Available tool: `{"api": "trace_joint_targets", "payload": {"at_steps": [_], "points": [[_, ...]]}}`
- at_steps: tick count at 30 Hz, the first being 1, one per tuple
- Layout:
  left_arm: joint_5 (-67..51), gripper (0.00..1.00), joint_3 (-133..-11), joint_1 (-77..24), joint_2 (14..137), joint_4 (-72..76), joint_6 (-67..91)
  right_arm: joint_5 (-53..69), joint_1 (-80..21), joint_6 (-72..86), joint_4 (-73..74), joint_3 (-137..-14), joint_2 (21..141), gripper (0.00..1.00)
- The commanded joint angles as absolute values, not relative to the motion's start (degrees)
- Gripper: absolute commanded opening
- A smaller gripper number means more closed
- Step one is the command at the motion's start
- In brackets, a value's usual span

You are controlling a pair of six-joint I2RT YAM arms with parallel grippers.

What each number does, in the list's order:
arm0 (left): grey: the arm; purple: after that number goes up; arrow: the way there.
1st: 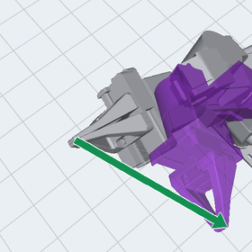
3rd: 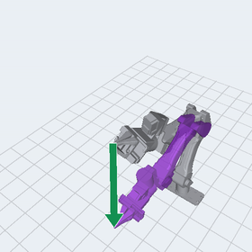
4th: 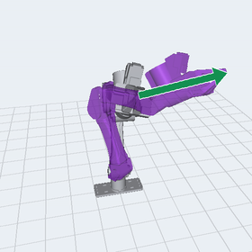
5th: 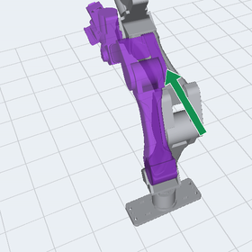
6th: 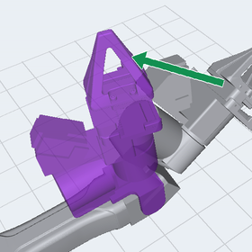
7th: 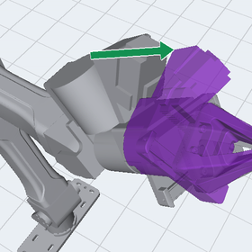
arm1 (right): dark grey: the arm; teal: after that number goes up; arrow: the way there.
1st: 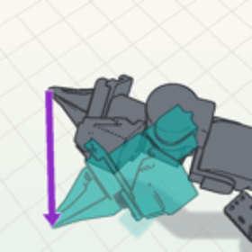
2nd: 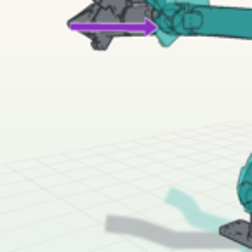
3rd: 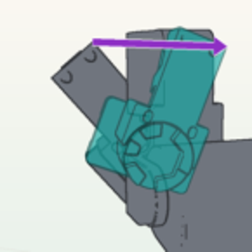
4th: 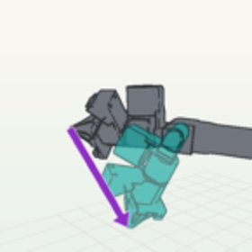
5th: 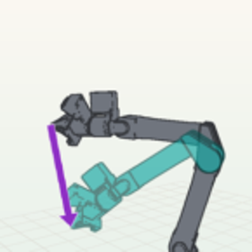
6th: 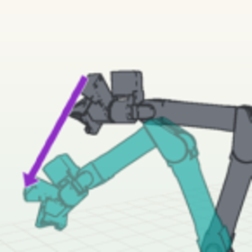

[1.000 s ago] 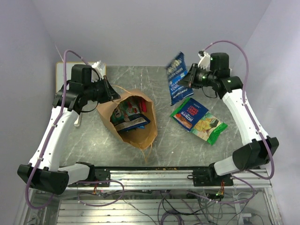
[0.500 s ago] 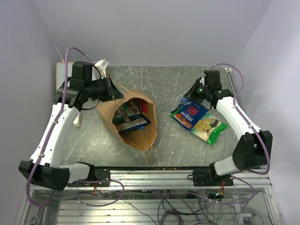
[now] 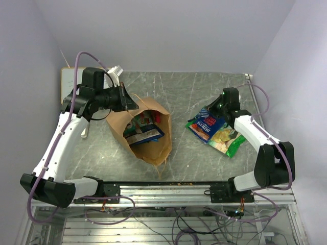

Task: Take the snacks out of the paper bag
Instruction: Place the snack at the center of the board.

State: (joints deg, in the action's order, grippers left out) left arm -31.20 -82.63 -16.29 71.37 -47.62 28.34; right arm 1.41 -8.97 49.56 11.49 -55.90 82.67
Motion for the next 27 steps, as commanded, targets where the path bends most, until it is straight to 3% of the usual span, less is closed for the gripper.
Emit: {"api": "trace_joint_targets", "payload": {"at_steps": [1,23,27], "points": [[-31.97,0.07,-83.27,-16.96,71.57,-46.32,27.28,-2.81,-8.53,53.64,2.73,-50.51,80.10,0.00],[-32.30,0.07,-81.91,-17.05,72.23,-45.21,28.01,-6.07,-8.08,58.18,1.57,-37.82,78.95,0.00],[-32.04,0.07,-82.06,-17.01,72.40,-45.24,27.95,-6.04,-7.67,57.18,2.73,-37.24,79.69,0.07]]}}
